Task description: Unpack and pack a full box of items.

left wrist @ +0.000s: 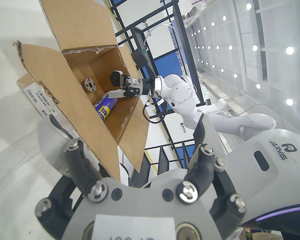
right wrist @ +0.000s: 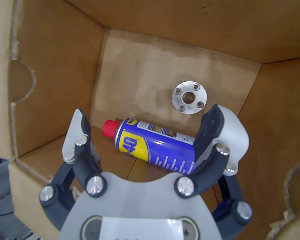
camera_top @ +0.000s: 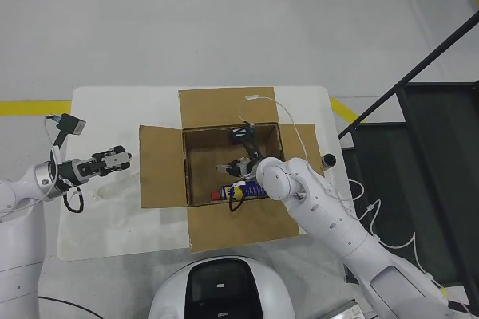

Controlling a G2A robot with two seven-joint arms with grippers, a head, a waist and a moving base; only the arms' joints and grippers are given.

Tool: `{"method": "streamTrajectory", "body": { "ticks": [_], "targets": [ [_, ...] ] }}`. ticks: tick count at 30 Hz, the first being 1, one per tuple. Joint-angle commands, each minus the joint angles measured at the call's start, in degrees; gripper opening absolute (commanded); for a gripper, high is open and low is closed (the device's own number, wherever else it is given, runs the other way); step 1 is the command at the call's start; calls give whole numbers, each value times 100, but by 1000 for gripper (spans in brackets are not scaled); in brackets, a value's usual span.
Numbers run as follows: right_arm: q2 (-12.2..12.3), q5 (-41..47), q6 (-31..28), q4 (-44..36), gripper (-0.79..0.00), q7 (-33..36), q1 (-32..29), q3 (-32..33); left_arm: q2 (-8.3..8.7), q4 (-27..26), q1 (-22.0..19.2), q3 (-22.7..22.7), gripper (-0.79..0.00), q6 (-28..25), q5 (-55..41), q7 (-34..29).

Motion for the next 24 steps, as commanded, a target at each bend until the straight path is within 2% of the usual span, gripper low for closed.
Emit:
{"method": "streamTrajectory", "body": {
  "ticks": [1, 5, 17, 24],
  "targets": [
    [-60, 45, 38, 289, 0, -97, 120, -101, 0, 0, 0, 0, 0, 0, 0, 0],
    [-123, 9, 121, 590, 0, -252, 223, -174, 0, 0, 0, 0, 0, 0, 0, 0],
    [-124, 22, 119, 601, 0, -272, 208, -167, 0, 0, 0, 0, 0, 0, 0, 0],
    [-206, 49, 6, 1160, 0, -391, 367, -206, 0, 0, 0, 0, 0, 0, 0, 0]
  ]
}}
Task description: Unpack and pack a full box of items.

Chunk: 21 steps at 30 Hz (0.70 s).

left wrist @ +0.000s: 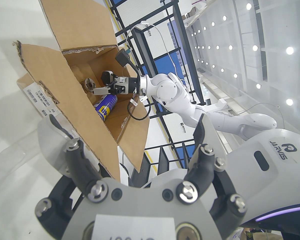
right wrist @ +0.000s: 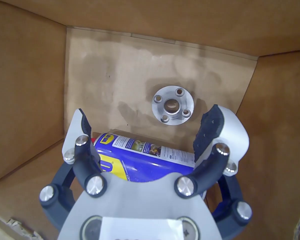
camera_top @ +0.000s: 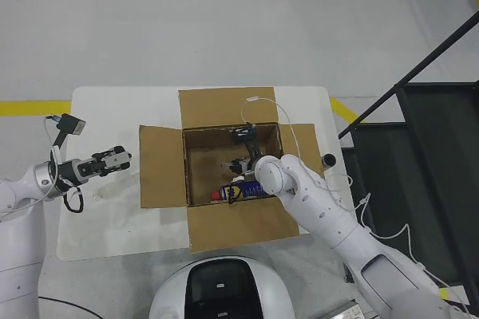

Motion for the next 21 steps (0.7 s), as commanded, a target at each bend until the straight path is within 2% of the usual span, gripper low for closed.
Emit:
{"method": "streamTrajectory", "body": {
  "ticks": [1, 16, 18, 19, 21],
  "targets": [
    [-28, -21, -27, 142, 0, -27, 56, -42, 0, 0, 0, 0, 0, 0, 0, 0],
    [-362, -16, -12, 1226, 0, -287, 500, -443, 0, 0, 0, 0, 0, 0, 0, 0],
    [-396, 0, -10, 1324, -52, -298, 534, -463, 0, 0, 0, 0, 0, 0, 0, 0],
    [-413, 7, -17, 1365, -108, -302, 544, -475, 0, 0, 0, 0, 0, 0, 0, 0],
    [-441, 5, -26, 1439, -363, -313, 559, -495, 0, 0, 0, 0, 0, 0, 0, 0]
  ]
}}
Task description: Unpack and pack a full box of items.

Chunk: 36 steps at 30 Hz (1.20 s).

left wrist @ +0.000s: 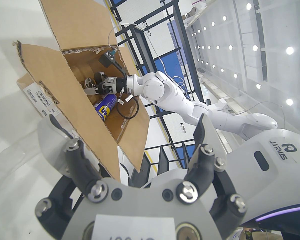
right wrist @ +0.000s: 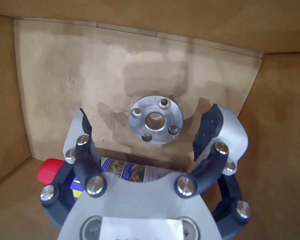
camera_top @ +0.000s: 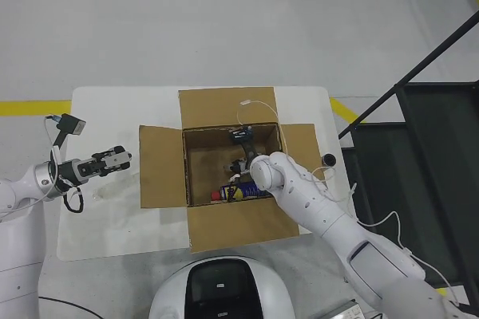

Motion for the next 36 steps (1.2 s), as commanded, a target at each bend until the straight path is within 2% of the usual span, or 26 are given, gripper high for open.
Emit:
{"method": "streamTrajectory", "body": {
  "ticks": [1, 3, 4, 14, 33, 36],
  "targets": [
    [-23, -10, -8, 57, -517, -6, 9, -19, 0, 0, 0, 0, 0, 0, 0, 0],
    [-45, -26, -18, 101, -773, -15, 12, -31, 0, 0, 0, 0, 0, 0, 0, 0],
    [-53, -34, -24, 110, -785, -25, 10, -31, 0, 0, 0, 0, 0, 0, 0, 0],
    [54, -319, -34, -390, -785, -42, -300, 278, 0, 0, 0, 0, 0, 0, 0, 0],
    [599, -1089, -606, -3465, -785, 843, -1796, 1644, 0, 0, 0, 0, 0, 0, 0, 0],
    [645, -1107, -690, -3732, -785, 940, -1966, 1816, 0, 0, 0, 0, 0, 0, 0, 0]
  ]
}}
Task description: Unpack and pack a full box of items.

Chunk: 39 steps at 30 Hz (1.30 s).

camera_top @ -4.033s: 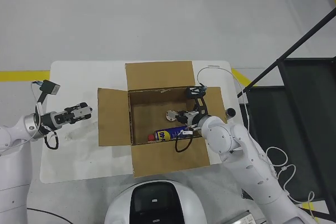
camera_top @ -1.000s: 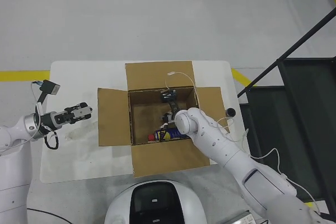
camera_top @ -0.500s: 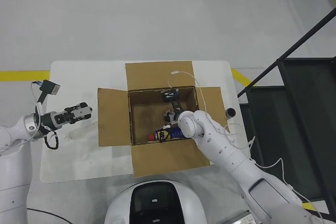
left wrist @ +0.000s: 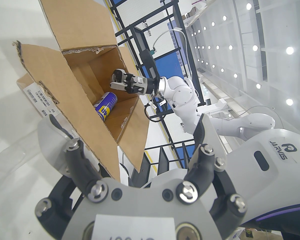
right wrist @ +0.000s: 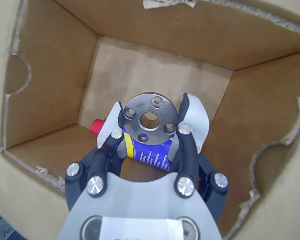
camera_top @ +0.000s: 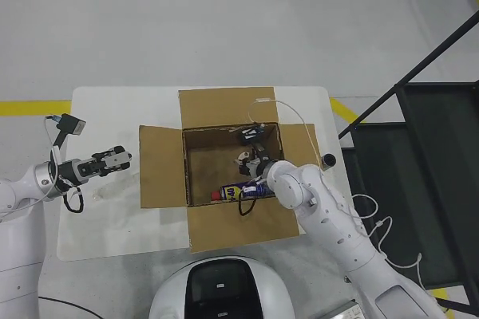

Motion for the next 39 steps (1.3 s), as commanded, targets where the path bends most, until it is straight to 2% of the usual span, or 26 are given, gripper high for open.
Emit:
{"method": "streamTrajectory", "body": {
  "ticks": [1, 36, 39],
  "targets": [
    [16, 22, -51, -82, -785, 38, -53, 79, 0, 0, 0, 0, 0, 0, 0, 0],
    [18, 17, -63, -89, -785, 41, -54, 87, 0, 0, 0, 0, 0, 0, 0, 0],
    [34, -21, -216, -217, -785, 17, -125, 110, 0, 0, 0, 0, 0, 0, 0, 0]
  ]
}}
